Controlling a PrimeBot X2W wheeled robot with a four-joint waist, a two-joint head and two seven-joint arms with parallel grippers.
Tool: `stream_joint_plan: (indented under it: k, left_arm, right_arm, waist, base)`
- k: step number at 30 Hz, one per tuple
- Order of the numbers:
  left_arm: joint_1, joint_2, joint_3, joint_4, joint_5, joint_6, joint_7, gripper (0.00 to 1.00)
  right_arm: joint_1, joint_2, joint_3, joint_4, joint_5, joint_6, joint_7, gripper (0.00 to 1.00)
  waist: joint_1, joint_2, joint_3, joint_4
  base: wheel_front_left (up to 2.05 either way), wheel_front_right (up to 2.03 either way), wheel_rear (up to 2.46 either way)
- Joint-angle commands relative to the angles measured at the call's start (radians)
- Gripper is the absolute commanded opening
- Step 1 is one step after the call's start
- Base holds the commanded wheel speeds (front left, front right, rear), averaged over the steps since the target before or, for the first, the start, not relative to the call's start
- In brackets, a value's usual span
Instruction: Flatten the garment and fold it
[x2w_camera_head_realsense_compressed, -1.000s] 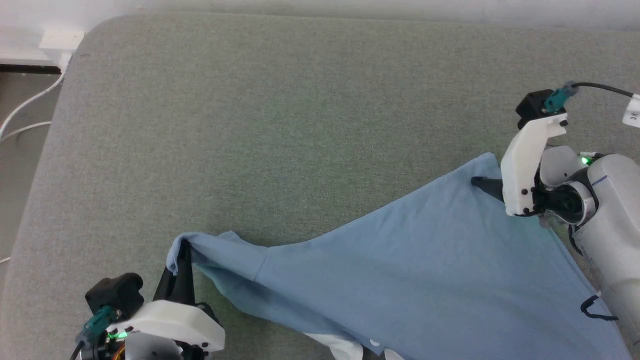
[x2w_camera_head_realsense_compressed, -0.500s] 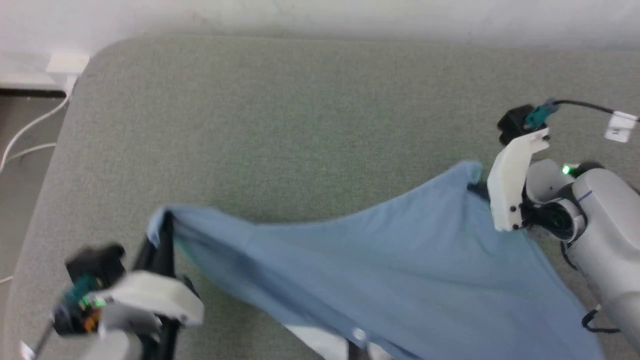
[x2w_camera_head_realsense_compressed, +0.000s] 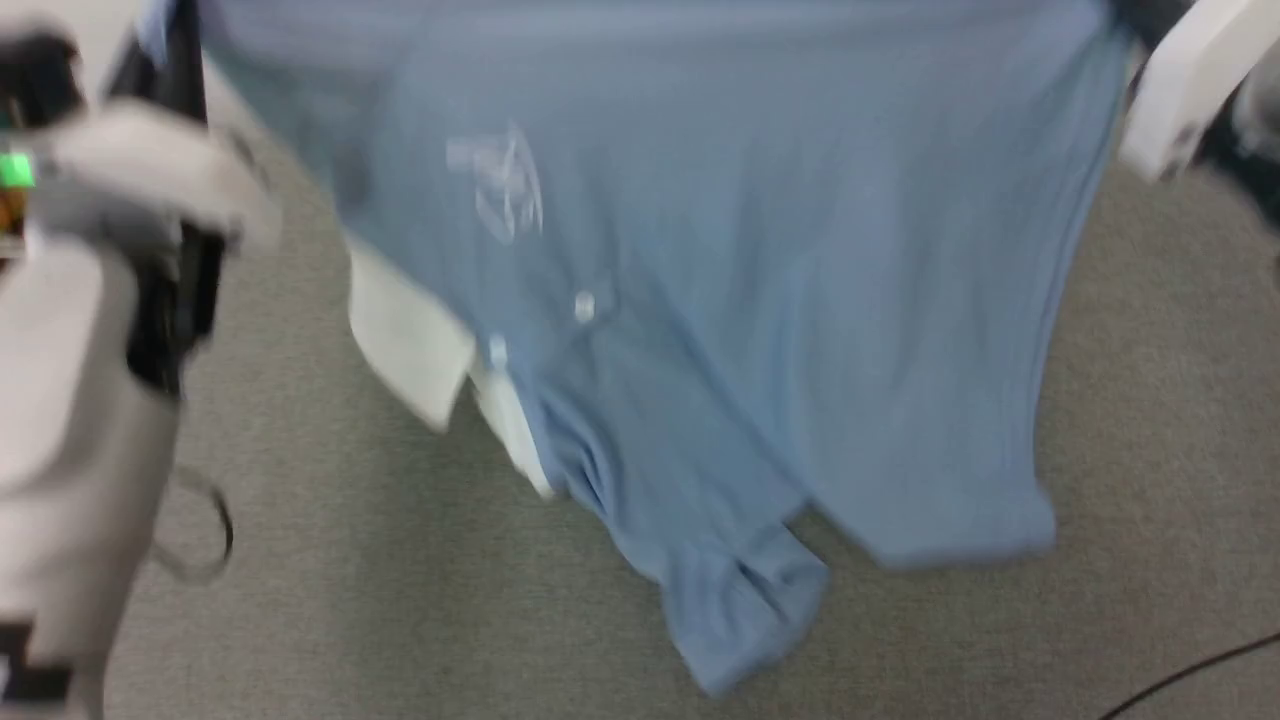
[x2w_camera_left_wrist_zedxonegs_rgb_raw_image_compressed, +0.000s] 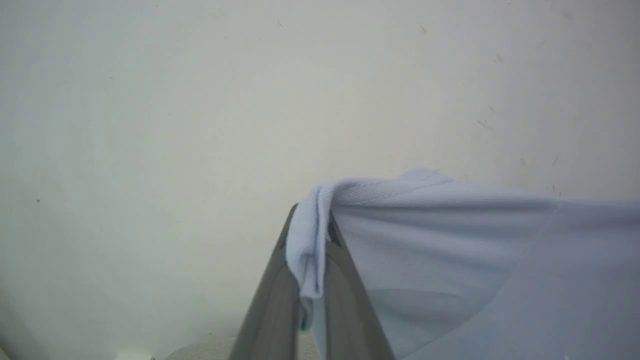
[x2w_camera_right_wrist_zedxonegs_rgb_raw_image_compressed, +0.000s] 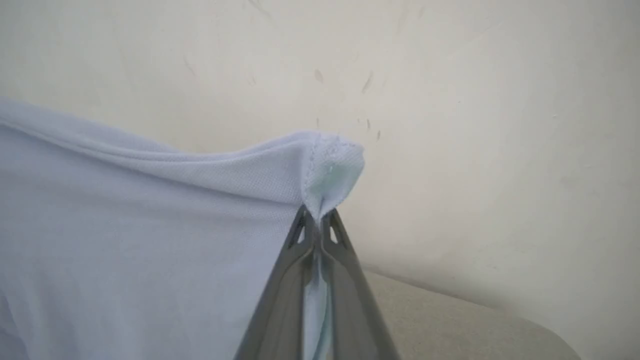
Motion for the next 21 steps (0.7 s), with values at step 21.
stream_joint_plan:
  k: [21]
  left_arm:
    - [-0.774,-0.083,-0.055,0.504,0.142,-0.107,-0.163,0.00]
  right_arm:
    - [-0.516,-0.012,-0.076,0.154,-0.108,-0.003,-0.357,0.00]
  waist:
    - [0.0001,0.0000,0.351,-0.032]
  base:
    - [0.00,0.00,0.00]
